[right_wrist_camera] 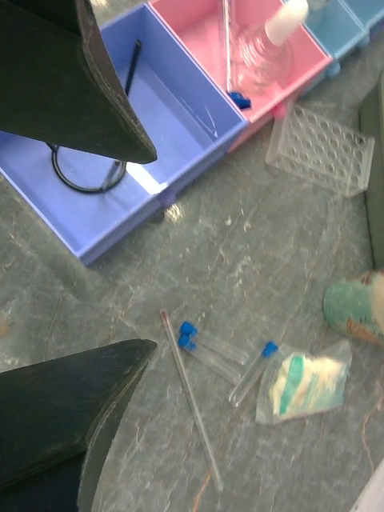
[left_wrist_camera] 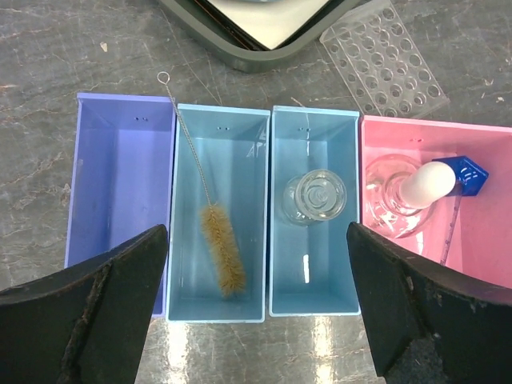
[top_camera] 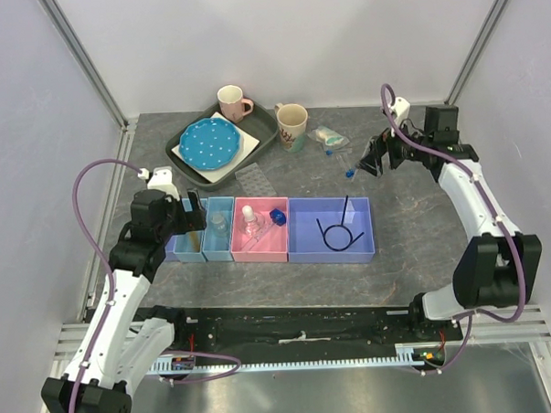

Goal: Organize the chemistry lab equipment

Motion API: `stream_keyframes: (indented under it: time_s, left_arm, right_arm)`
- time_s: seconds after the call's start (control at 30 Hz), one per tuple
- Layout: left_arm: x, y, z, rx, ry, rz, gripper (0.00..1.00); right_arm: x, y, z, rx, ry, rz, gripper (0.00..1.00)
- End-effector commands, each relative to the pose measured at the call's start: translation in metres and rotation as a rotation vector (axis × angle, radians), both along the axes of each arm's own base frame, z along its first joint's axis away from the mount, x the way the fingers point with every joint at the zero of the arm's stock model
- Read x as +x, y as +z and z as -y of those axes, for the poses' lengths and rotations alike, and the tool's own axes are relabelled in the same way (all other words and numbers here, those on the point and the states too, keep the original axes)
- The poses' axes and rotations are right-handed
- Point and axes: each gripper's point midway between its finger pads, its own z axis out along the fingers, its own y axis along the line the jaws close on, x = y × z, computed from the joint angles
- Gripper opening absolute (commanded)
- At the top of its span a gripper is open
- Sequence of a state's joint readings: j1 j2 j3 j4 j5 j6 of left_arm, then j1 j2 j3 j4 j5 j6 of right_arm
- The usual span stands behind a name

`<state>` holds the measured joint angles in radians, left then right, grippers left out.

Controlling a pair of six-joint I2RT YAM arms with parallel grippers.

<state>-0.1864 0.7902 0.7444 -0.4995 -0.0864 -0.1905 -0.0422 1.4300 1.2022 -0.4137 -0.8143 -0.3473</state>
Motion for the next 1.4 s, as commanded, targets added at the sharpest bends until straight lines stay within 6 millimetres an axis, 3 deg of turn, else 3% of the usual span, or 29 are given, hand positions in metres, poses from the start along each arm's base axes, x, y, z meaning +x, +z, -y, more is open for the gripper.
stream_keyframes:
  time_s: [0.0, 0.07, 0.13, 0.17, 0.23, 0.27, 0.3, 0.33, 0.37, 0.4, 0.43, 0.47, 0.5, 0.53, 0.57, 0.6, 0.63, 0.7, 0.73, 0.87, 1.07, 1.27, 1.37]
  left_arm:
    - [0.005, 0.016, 0.003, -0.002, -0.03, 0.081, 1.0]
    - [0.005, 0.016, 0.004, -0.005, -0.034, 0.085, 0.99]
    - [0.006, 0.017, 0.004, -0.006, -0.032, 0.09, 0.99]
    - [0.006, 0.015, 0.003, -0.003, -0.032, 0.084, 0.99]
    - [0.006, 0.015, 0.004, -0.003, -0.037, 0.084, 0.99]
    - [0.007, 0.014, 0.004, -0.003, -0.035, 0.085, 0.99]
    - [0.007, 0.014, 0.003, -0.001, -0.031, 0.086, 0.99]
    - [0.008, 0.013, 0.003, 0.001, -0.03, 0.083, 0.99]
    - [0.008, 0.012, 0.002, 0.006, -0.027, 0.08, 0.99]
    - [0.008, 0.012, 0.0, 0.011, -0.016, 0.081, 0.99]
    - [0.008, 0.012, 0.0, 0.013, -0.015, 0.081, 0.99]
    - [0.008, 0.011, -0.001, 0.014, -0.013, 0.08, 0.99]
    - [0.008, 0.011, -0.002, 0.019, -0.008, 0.081, 0.99]
    - [0.008, 0.01, -0.003, 0.022, -0.003, 0.08, 0.99]
    - [0.008, 0.01, -0.003, 0.022, -0.001, 0.08, 0.99]
    - [0.009, 0.009, -0.004, 0.028, 0.001, 0.077, 0.99]
    - [0.009, 0.01, -0.005, 0.03, 0.007, 0.081, 0.99]
    - [0.009, 0.009, -0.007, 0.038, 0.013, 0.08, 0.99]
    - [0.01, 0.009, -0.007, 0.039, 0.015, 0.083, 0.99]
    - [0.01, 0.005, -0.01, 0.052, 0.027, 0.071, 0.99]
    - [0.013, -0.003, -0.01, 0.063, 0.027, 0.04, 0.99]
    - [0.013, -0.006, -0.009, 0.063, 0.023, 0.029, 0.99]
    - [0.013, -0.004, -0.008, 0.058, 0.018, 0.034, 0.98]
  right_arm:
    - [0.033, 0.009, 0.013, -0.09, -0.09, 0.015, 0.98]
    - [0.045, -0.004, 0.017, -0.139, -0.117, -0.016, 0.98]
    - [0.059, -0.003, 0.006, -0.212, -0.13, 0.001, 0.98]
    - [0.068, -0.018, 0.004, -0.239, -0.133, -0.03, 0.98]
    - [0.085, -0.015, -0.004, -0.281, -0.15, -0.01, 0.98]
    - [0.095, -0.032, -0.008, -0.3, -0.153, -0.045, 0.98]
    - [0.107, -0.023, -0.012, -0.3, -0.164, -0.024, 0.98]
    - [0.114, -0.028, -0.018, -0.304, -0.176, -0.038, 0.98]
    - [0.123, -0.048, -0.022, -0.306, -0.176, -0.081, 0.98]
    - [0.134, -0.04, -0.03, -0.298, -0.173, -0.056, 0.98]
    - [0.143, -0.06, -0.033, -0.307, -0.178, -0.091, 0.98]
    - [0.15, -0.064, -0.035, -0.312, -0.181, -0.091, 0.98]
    - [0.163, -0.054, -0.04, -0.31, -0.189, -0.056, 0.98]
    - [0.173, -0.076, -0.038, -0.336, -0.206, -0.081, 0.98]
    - [0.181, -0.08, -0.038, -0.351, -0.216, -0.075, 0.98]
    - [0.193, -0.073, -0.04, -0.359, -0.225, -0.042, 0.98]
    - [0.2, -0.095, -0.04, -0.385, -0.223, -0.065, 0.98]
    - [0.214, -0.094, -0.04, -0.41, -0.223, -0.03, 0.98]
    - [0.217, -0.109, -0.043, -0.42, -0.215, -0.043, 0.98]
    - [0.228, -0.119, -0.051, -0.425, -0.197, -0.027, 0.96]
    - [0.24, -0.143, -0.053, -0.422, -0.214, -0.028, 0.77]
    - [0.249, -0.148, -0.053, -0.418, -0.234, -0.012, 0.29]
    - [0.256, -0.137, -0.052, -0.405, -0.257, 0.015, 0.17]
